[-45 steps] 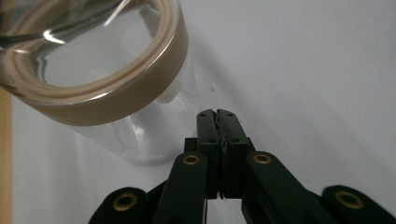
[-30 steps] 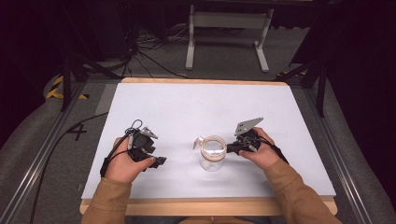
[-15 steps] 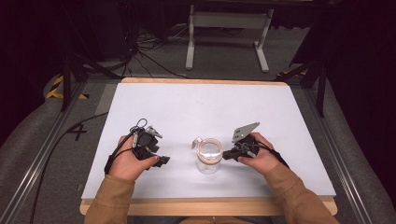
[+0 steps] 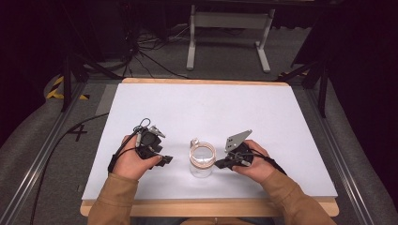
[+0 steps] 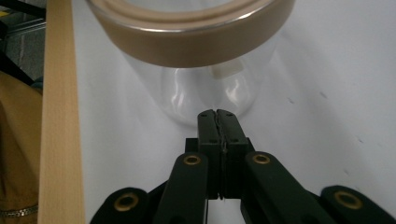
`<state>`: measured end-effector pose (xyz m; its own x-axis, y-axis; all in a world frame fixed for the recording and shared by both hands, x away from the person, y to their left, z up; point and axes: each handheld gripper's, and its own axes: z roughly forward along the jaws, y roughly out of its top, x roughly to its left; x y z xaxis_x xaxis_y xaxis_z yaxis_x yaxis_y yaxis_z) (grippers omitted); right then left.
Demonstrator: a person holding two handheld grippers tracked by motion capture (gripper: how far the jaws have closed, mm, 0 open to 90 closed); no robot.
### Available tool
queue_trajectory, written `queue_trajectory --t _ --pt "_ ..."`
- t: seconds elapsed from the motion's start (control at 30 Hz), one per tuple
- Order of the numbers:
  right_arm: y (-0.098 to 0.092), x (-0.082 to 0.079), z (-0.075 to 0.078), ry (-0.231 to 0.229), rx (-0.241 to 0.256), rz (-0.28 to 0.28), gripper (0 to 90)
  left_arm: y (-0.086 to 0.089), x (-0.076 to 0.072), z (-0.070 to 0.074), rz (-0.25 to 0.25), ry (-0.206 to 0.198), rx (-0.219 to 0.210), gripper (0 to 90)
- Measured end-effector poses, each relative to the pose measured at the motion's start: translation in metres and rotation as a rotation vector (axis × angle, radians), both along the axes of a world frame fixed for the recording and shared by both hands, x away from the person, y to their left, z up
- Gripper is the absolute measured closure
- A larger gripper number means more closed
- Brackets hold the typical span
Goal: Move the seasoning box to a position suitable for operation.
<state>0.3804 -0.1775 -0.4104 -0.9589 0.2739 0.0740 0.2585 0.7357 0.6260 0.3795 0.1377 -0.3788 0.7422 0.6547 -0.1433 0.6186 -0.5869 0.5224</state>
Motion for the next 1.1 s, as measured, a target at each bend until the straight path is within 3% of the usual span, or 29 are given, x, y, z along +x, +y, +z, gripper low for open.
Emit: queue_trajectory --t 0.17,0.43,0.5,0.67,0.77,0.87,1.1 --pt "0.012 -0.007 -0.002 0.002 0.014 0.028 90.0 0.001 0.0 0.0 -0.001 -0.003 -0.004 51.5" --pt "0.036 -0.014 -0.007 0.005 0.04 0.09 90.0 0.011 -0.004 -0.001 -0.006 -0.015 -0.031 77.0" --pt "0.043 -0.014 -0.009 -0.014 0.055 0.09 90.0 0.013 -0.004 0.001 -0.005 -0.024 -0.044 81.9" --pt "0.047 -0.015 -0.011 -0.026 0.073 0.089 90.0 0.012 -0.004 0.001 0.0 -0.033 -0.055 83.9" --pt "0.043 -0.014 -0.01 -0.018 0.055 0.105 90.0 0.012 -0.003 0.004 -0.007 -0.039 -0.054 84.1" --pt "0.033 -0.015 -0.003 -0.016 0.068 0.088 90.0 0.012 -0.002 0.008 -0.016 -0.046 -0.063 83.0" --pt "-0.015 -0.005 0.012 -0.024 0.137 -0.067 90.0 0.012 0.007 0.021 -0.054 -0.075 -0.127 81.0"
